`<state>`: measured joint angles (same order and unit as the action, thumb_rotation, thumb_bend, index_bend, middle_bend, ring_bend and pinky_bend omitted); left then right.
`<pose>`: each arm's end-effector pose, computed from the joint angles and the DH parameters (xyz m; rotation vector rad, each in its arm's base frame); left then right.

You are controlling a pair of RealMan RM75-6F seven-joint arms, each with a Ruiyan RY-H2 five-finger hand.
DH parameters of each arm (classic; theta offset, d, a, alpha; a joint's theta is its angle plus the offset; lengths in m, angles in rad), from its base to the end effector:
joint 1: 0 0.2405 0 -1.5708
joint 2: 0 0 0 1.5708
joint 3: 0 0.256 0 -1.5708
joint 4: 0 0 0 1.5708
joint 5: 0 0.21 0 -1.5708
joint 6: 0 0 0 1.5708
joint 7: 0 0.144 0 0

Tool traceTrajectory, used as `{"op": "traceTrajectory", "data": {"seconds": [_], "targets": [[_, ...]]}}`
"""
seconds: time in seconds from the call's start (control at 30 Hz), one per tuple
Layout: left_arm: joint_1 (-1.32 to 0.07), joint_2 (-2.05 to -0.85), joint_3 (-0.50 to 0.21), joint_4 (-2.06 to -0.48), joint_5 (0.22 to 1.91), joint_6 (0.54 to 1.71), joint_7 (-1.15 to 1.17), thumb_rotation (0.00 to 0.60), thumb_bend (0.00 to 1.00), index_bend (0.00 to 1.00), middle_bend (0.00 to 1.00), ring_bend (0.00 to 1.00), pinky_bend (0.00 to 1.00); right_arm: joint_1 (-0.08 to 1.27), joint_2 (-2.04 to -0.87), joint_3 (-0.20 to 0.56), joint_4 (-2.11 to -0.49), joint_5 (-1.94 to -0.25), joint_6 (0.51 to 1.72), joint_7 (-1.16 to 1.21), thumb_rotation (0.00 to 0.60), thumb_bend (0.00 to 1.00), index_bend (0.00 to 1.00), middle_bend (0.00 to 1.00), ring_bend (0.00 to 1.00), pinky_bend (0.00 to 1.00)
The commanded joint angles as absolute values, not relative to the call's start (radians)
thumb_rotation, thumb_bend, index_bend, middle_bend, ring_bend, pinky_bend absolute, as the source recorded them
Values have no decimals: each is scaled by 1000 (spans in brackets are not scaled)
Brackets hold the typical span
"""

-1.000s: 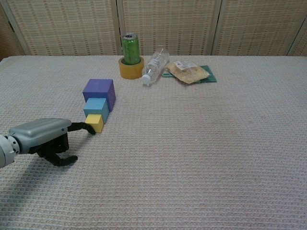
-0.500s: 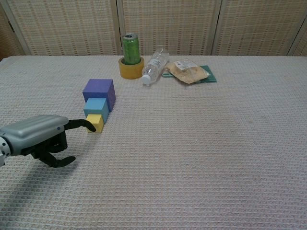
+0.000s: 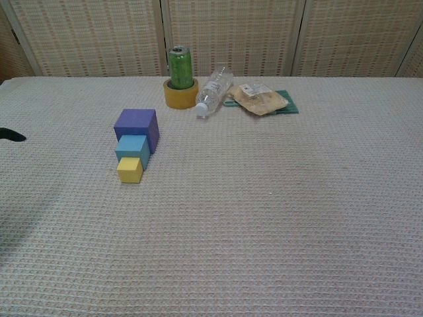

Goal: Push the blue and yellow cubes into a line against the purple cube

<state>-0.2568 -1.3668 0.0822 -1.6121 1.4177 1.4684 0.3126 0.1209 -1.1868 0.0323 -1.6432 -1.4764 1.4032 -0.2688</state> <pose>-0.2695 0.1975 0.0635 -1.5769 -0.8736 -0.8409 -0.2998 -0.1864 0.1221 1.5147 -0.8284 0.7380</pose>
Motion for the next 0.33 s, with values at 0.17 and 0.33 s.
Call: {"op": "traceTrajectory", "data": {"seconds": [0.17,0.33], "targets": [[-49,-1289,69,-1542,1417,1733,238,600,395,19,96,11,166,125,-1195,33,-1643,-1459,1386,-283,519,26,0,0,0,0],[-24,-1252,69,-1568,1443,1738,172,600,396,0,91,9,168,128,-1200,42,-1642,-1438,1379,-297,520,26,0,0,0,0]]}}
